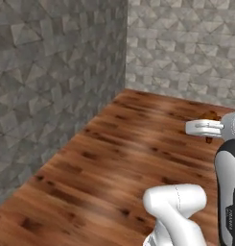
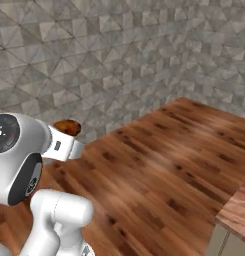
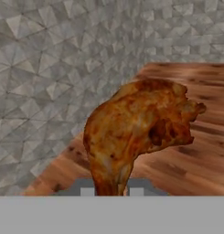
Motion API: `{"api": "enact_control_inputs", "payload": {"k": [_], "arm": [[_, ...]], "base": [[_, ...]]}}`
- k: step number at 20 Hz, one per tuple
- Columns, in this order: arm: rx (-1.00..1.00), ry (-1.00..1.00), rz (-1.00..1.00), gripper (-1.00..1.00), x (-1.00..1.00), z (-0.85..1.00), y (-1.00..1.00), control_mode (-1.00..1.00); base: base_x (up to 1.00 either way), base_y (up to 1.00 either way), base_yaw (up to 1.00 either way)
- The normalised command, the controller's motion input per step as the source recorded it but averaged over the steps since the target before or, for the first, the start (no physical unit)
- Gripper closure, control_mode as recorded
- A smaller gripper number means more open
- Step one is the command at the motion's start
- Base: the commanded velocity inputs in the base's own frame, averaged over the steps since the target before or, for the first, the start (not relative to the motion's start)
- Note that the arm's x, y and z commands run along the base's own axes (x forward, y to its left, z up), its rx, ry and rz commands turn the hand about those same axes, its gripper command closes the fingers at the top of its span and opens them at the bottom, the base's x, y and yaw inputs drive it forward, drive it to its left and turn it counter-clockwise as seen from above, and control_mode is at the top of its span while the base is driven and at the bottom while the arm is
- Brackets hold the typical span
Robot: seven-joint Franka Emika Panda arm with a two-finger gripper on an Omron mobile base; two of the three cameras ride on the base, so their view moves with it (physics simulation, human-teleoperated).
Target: Gather the squash and lemon wedge from the fridge and place them on a tray on the dining counter. Then gather the steak and chicken drumstick from the fridge and place them on the other tray.
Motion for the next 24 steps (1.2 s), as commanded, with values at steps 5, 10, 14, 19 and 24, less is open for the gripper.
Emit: {"api": "enact_control_inputs", "payload": {"k": [5, 10, 14, 19, 24], "arm": [[0.0, 0.0, 0.0, 1.0, 0.0, 0.0, 0.0, 1.0], [0.0, 0.0, 0.0, 1.0, 0.0, 0.0, 0.0, 1.0], [0.0, 0.0, 0.0, 1.0, 0.0, 0.0, 0.0, 1.0], [0.0, 0.0, 0.0, 1.0, 0.0, 0.0, 0.0, 1.0], [0.0, 0.0, 0.0, 1.0, 0.0, 0.0, 0.0, 1.0]], "base": [[0.49, 0.4, -0.53], [0.58, 0.48, -0.5], [0.76, 0.57, -0.45], [0.87, 0.62, -0.42], [0.92, 0.61, -0.4]]}}
